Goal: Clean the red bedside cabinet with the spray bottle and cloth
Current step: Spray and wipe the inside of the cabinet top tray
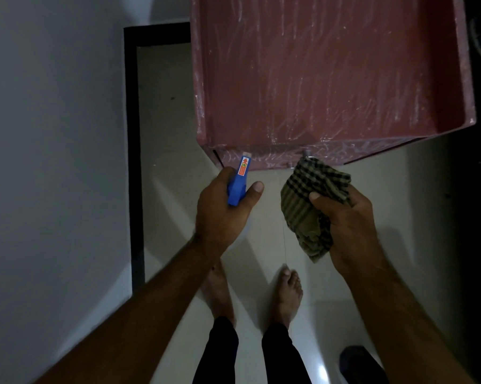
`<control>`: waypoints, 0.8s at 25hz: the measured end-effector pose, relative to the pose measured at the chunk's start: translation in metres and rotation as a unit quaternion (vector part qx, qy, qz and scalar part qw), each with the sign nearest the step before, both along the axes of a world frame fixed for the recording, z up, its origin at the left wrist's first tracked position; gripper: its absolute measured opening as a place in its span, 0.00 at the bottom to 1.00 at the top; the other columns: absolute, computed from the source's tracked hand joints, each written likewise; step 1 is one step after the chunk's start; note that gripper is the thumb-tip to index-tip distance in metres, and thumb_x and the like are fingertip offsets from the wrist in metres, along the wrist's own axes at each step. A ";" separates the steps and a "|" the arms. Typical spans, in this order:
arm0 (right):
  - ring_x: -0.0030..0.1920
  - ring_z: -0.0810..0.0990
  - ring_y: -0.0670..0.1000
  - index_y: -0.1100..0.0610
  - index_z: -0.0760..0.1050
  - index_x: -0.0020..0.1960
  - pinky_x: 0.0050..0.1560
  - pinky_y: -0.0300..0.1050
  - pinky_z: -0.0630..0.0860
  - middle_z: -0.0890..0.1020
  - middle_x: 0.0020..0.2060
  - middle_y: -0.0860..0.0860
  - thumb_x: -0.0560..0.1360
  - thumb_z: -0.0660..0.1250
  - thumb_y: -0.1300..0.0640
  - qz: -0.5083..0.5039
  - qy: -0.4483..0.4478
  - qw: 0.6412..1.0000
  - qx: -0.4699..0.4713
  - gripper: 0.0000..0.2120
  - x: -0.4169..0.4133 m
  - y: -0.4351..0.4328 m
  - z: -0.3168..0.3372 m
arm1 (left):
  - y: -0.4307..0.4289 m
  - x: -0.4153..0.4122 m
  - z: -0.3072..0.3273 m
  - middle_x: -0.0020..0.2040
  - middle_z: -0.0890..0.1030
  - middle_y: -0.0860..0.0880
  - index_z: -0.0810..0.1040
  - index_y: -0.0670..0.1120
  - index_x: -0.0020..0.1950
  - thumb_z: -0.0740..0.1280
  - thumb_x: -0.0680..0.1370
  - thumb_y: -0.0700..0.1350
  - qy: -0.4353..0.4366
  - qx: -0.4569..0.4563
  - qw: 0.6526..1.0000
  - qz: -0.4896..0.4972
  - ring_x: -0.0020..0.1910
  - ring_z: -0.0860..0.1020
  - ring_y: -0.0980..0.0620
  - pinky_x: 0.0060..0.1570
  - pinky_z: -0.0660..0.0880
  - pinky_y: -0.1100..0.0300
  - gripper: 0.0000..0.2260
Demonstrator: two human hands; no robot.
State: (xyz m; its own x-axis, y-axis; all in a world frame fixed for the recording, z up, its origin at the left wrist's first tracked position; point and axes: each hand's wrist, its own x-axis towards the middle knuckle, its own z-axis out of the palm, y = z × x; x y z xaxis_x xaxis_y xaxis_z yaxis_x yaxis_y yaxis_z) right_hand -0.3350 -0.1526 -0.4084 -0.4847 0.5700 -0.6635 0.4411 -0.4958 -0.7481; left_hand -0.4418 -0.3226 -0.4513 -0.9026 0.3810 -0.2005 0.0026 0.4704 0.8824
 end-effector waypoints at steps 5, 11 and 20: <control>0.54 0.88 0.58 0.60 0.80 0.65 0.57 0.60 0.84 0.88 0.53 0.56 0.80 0.67 0.69 -0.006 -0.011 1.000 0.009 0.15 0.002 -0.003 -0.001 | 0.005 0.003 0.007 0.35 0.75 0.44 0.74 0.43 0.44 0.69 0.75 0.60 -0.001 0.009 1.000 -0.019 0.34 0.73 0.46 0.40 0.76 0.51 0.20; 0.54 0.87 0.59 0.60 0.80 0.66 0.56 0.59 0.85 0.88 0.54 0.56 0.81 0.67 0.68 -0.008 -0.007 1.000 0.003 0.15 0.005 -0.006 0.000 | 0.018 0.003 0.009 0.31 0.71 0.50 0.71 0.46 0.39 0.73 0.76 0.57 -0.001 -0.028 0.999 -0.032 0.31 0.70 0.51 0.37 0.73 0.53 0.18; 0.58 0.82 0.51 0.54 0.80 0.64 0.63 0.47 0.80 0.82 0.56 0.50 0.78 0.71 0.62 0.107 0.012 0.970 0.217 0.15 -0.024 -0.017 0.004 | -0.004 0.001 0.014 0.33 0.73 0.47 0.74 0.43 0.44 0.70 0.75 0.59 -0.008 0.018 1.000 0.020 0.33 0.72 0.45 0.38 0.73 0.51 0.19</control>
State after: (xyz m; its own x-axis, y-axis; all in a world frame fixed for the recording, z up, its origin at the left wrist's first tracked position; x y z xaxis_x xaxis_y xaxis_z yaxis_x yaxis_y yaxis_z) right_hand -0.3591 -0.1693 -0.4046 -0.6351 0.6777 -0.3707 0.4794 -0.0304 -0.8770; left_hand -0.4407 -0.3271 -0.4378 -0.9140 0.3521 -0.2016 -0.0292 0.4385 0.8983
